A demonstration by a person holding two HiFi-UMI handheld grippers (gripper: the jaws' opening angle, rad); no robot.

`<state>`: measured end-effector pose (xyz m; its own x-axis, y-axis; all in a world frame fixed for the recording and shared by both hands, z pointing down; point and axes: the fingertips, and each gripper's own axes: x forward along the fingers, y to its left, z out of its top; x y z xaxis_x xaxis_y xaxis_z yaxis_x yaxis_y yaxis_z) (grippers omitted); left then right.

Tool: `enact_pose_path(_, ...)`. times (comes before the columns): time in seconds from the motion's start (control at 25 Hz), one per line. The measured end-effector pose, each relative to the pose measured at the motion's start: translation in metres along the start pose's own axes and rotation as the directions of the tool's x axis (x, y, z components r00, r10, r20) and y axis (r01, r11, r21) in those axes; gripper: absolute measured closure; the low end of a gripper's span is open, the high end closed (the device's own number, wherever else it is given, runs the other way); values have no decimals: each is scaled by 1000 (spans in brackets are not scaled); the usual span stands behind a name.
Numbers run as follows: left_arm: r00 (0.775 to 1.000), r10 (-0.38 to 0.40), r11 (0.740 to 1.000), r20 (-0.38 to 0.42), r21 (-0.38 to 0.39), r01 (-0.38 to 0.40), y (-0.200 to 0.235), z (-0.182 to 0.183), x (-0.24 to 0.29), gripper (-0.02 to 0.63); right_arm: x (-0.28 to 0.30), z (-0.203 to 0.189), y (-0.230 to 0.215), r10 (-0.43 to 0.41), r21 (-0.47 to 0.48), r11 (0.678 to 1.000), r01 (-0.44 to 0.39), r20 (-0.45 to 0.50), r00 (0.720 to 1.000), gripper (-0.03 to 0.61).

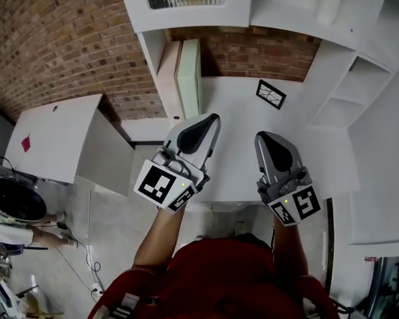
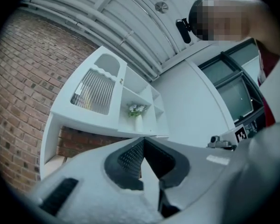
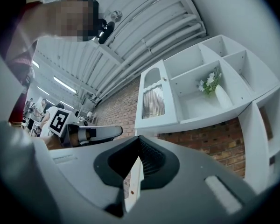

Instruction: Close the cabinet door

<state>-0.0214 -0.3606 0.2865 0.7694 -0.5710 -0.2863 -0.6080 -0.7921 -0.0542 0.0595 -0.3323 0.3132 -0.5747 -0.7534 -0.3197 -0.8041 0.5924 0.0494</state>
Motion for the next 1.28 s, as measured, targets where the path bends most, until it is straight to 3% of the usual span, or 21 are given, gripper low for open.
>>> enact_pose_path(0.44,998,-62,996,3,-69,62,-30,-10,-46,612,-15,6,49,-16,-20,1000,16,-1,1000,566)
enact_pose_path(1.28,994,-108,994,19,-28,109,-34,14,-97,611,-9,10,108,-42,-76,996,41,-8,999,566)
